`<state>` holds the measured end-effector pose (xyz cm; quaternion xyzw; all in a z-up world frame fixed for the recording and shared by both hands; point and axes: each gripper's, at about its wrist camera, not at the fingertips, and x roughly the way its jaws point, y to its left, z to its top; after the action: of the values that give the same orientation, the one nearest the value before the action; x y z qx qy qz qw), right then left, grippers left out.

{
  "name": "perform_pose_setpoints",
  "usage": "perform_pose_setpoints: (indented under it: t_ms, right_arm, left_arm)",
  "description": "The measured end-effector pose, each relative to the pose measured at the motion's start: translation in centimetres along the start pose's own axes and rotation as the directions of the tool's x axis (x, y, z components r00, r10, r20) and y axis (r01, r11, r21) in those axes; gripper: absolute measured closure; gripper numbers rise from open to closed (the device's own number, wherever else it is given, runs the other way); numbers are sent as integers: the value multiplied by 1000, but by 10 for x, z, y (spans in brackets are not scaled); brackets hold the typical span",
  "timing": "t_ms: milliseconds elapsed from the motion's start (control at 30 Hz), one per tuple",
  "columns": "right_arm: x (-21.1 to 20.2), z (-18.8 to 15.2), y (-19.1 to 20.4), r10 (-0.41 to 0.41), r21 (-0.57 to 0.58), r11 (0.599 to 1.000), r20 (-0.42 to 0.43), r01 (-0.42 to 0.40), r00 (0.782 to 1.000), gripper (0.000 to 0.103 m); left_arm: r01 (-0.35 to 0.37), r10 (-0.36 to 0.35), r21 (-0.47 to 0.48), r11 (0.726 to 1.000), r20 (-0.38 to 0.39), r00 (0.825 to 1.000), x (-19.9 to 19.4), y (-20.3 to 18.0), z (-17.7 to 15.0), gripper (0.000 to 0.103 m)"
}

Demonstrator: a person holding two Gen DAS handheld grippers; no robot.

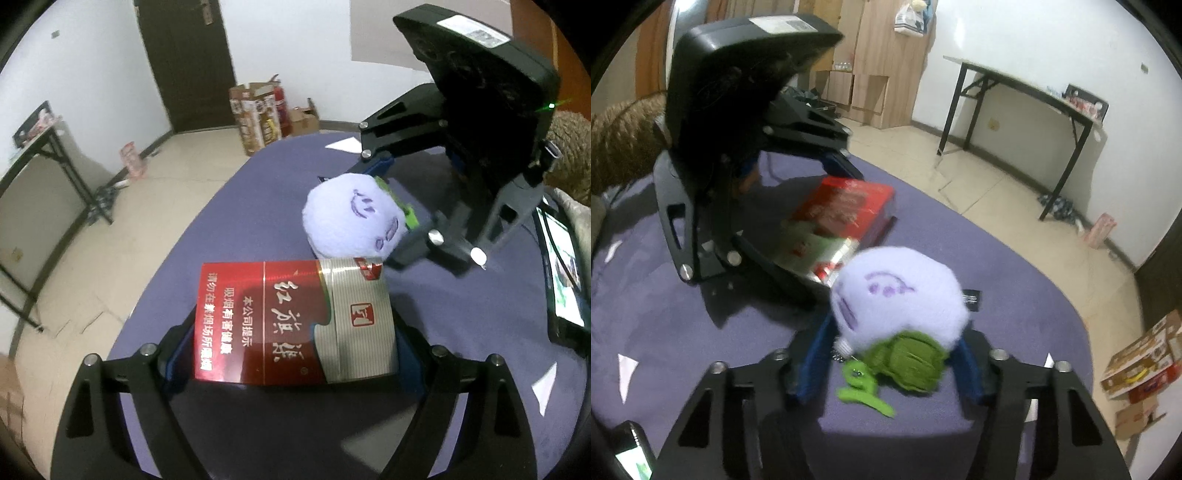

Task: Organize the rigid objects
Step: 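Grasp the red Hongqi box with left tool while right grasps the white plush toy, then carry the Hongqi box and plush toy with both tools over the yellow tray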

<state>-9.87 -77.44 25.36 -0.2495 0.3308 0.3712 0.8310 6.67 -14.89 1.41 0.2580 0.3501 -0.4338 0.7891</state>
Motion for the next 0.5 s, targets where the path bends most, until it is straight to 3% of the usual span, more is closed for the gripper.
perform_pose_setpoints:
  t_ms: [500]
  right_arm:
    - [12, 1, 12, -6, -43, 999, 10, 7, 1000, 65]
  left_arm:
    - [-98, 102, -123, 988, 27, 994, -39, 4, -23, 15]
